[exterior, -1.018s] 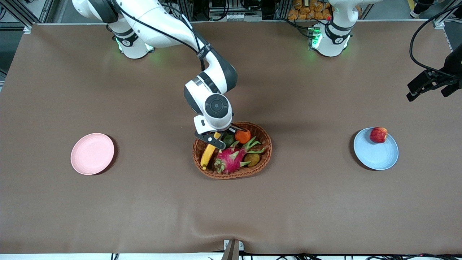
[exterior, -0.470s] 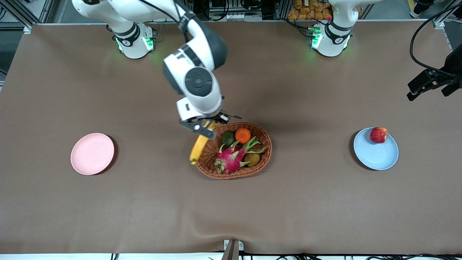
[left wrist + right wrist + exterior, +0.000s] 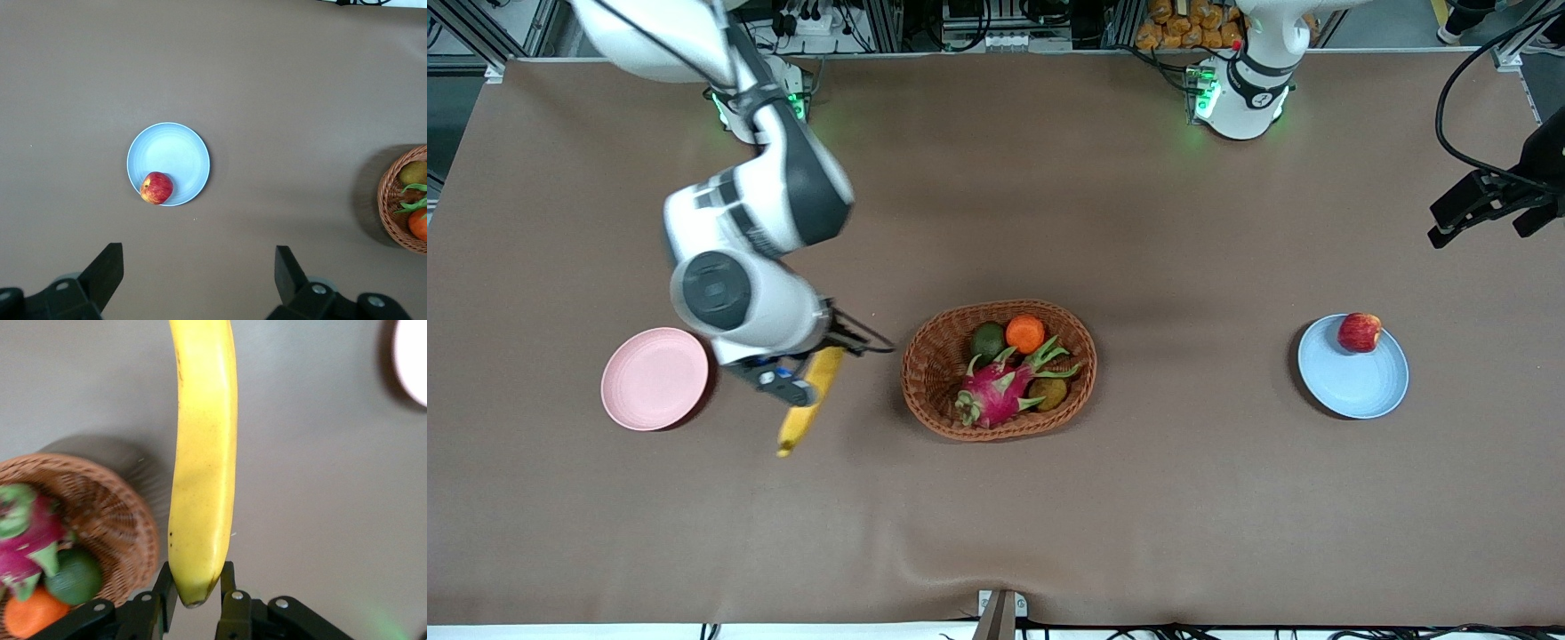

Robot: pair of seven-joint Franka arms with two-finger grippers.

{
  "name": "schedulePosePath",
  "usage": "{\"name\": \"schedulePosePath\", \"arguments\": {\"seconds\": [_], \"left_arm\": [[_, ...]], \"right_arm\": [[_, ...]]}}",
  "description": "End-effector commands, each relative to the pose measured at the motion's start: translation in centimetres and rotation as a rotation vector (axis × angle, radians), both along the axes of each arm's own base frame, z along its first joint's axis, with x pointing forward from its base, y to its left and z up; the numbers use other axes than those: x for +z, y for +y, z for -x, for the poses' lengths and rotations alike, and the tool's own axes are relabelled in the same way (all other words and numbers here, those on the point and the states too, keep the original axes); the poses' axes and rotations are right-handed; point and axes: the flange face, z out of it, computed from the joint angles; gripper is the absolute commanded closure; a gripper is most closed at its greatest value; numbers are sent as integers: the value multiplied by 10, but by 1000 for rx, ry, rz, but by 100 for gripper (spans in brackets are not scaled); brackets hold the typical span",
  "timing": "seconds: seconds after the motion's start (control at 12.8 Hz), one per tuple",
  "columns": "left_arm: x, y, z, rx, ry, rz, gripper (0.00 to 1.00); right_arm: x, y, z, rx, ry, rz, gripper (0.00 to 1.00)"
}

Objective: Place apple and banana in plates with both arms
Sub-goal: 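Lift the banana with the right gripper toward the pink plate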

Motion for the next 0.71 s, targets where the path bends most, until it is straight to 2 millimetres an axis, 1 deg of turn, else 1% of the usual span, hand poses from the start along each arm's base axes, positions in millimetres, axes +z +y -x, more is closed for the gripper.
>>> {"name": "schedulePosePath", "arguments": {"seconds": [0.0,0.16,0.31,0.47,0.55,0.63], "left_arm": [[4,0,7,-16,3,19,0],[3,0,7,-16,5,19,0],[3,0,7,-16,5,19,0],[3,0,7,-16,5,19,0],[2,-2,7,-19,6,19,0],[1,-3,7,-20,8,19,0]], "right_arm": [[9,-55,17,49,21,-34,100],[6,-113,13,86,32,-61,100],[1,-158,11,123,42,-86,100],[-11,-212,6,137,57,-110,100],[-19,-238,8,147,68,-119,100],[-25,-253,10,172,78,-125,100]]}}
